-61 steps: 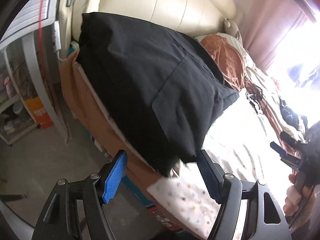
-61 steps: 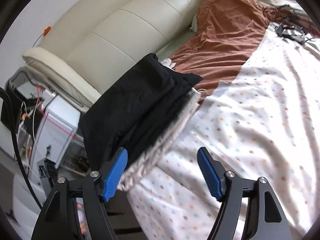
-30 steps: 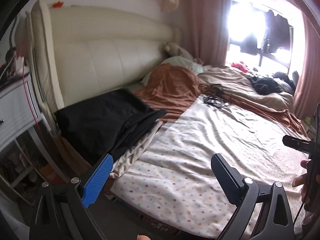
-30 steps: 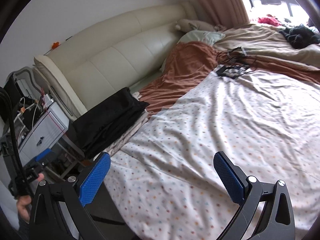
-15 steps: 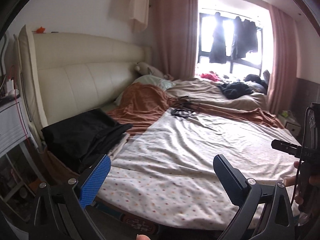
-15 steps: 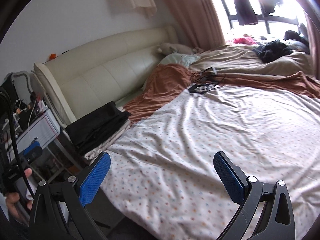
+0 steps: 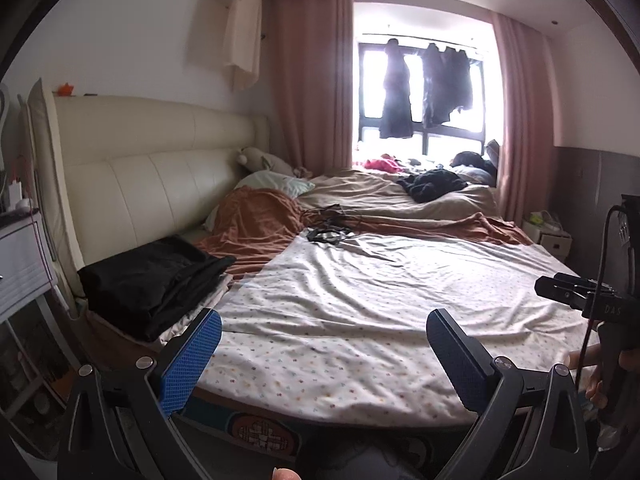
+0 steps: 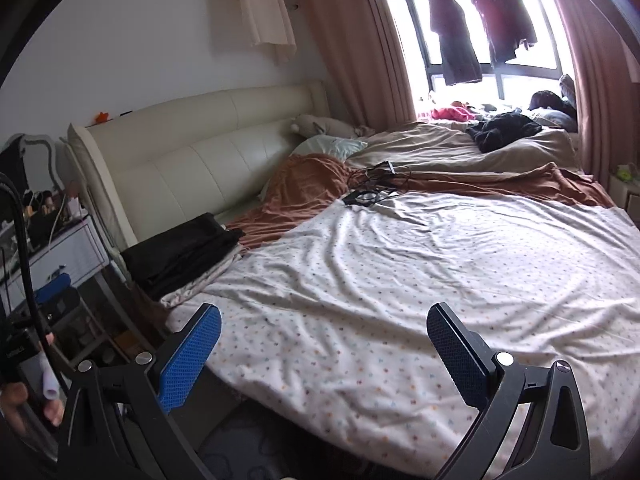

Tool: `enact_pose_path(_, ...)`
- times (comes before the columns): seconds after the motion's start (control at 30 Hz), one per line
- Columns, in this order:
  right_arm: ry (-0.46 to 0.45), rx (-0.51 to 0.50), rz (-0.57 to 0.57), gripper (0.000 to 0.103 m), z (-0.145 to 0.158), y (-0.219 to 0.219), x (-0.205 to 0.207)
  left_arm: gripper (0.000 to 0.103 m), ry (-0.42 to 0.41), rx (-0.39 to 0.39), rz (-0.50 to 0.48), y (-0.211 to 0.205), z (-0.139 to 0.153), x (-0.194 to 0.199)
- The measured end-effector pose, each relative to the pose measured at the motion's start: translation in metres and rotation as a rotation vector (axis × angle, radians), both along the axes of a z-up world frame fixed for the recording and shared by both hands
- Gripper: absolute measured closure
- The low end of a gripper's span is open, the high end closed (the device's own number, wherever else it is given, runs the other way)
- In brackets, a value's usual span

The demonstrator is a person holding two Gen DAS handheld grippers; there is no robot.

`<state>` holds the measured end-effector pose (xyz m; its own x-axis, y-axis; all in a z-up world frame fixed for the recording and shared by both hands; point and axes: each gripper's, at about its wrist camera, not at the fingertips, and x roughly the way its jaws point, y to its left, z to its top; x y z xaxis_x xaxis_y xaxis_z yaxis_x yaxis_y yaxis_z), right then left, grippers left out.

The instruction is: Fold large clothes

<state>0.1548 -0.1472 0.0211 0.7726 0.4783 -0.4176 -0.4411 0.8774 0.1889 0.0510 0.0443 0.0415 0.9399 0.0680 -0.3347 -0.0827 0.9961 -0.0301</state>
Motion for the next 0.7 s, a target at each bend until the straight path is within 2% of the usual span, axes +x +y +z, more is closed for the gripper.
enact_pose_path(0.17, -0.021, -0.016, -0.022, 0.000, -0.005, -0.008, -0.034, 0.000, -0.019, 0.035, -0.007, -0.010, -0.007, -0.024)
enact_pose_path(0.37, -0.035, -0.004, -0.035, 0.000, -0.016, -0.017, -0.069, 0.000, -0.038, 0.007, -0.011, -0.012, -0.015, -0.048)
enact_pose_path(0.57, -0.051, -0.003, -0.033, 0.000, -0.018, -0.016, -0.084, 0.000, -0.060, 0.054, -0.023, -0.023, -0.012, -0.060)
enact_pose_path(0.7, -0.063, -0.002, -0.038, 0.000, -0.015, -0.016, -0.088, 0.000, -0.058, 0.047, -0.041, -0.025, -0.013, -0.062)
